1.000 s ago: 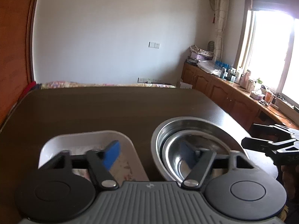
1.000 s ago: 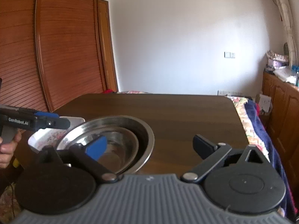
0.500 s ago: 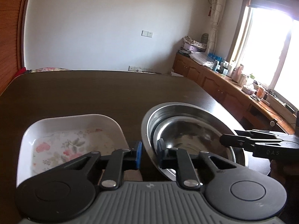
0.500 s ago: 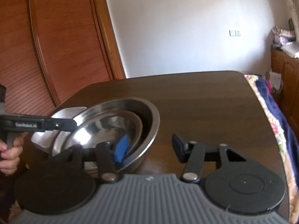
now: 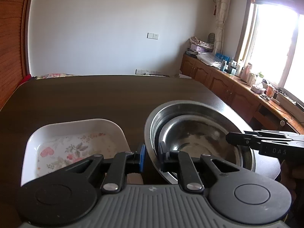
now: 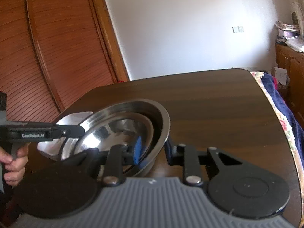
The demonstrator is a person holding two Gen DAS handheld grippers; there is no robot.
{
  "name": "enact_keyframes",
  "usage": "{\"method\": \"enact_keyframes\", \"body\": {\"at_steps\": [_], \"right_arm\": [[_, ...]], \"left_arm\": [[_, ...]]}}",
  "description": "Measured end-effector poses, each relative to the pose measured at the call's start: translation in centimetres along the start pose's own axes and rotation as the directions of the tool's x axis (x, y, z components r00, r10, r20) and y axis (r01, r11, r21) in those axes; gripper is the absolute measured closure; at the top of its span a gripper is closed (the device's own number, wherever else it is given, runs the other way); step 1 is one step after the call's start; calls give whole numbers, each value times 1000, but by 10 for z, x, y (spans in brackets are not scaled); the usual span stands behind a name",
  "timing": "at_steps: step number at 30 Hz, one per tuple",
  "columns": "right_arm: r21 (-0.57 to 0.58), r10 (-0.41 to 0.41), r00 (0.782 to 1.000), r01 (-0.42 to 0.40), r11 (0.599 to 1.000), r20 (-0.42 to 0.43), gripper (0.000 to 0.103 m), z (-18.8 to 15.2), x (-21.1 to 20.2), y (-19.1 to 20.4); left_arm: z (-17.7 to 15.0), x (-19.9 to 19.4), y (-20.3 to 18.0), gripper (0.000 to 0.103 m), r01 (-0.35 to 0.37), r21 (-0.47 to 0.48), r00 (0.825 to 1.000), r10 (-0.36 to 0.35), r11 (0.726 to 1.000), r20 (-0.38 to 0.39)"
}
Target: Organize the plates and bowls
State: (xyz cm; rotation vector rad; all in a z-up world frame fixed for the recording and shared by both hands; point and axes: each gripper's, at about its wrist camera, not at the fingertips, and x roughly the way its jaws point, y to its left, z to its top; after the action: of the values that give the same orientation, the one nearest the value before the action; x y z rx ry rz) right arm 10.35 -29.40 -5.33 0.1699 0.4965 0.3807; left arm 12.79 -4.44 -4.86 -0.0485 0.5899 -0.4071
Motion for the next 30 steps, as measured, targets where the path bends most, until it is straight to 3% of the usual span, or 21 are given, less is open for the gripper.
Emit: {"method": "enact_keyframes", "body": {"at_steps": [18, 30], "right_arm": [[7, -34, 997, 34, 999, 64, 81, 9, -3, -2], [-32, 0, 995, 3, 999, 96, 81, 20, 2, 19]], "left_arm": [[10, -11, -3, 58, -15, -2, 998, 15, 1000, 65], [24, -53, 22, 58, -70, -30, 990, 73, 997, 123]]}}
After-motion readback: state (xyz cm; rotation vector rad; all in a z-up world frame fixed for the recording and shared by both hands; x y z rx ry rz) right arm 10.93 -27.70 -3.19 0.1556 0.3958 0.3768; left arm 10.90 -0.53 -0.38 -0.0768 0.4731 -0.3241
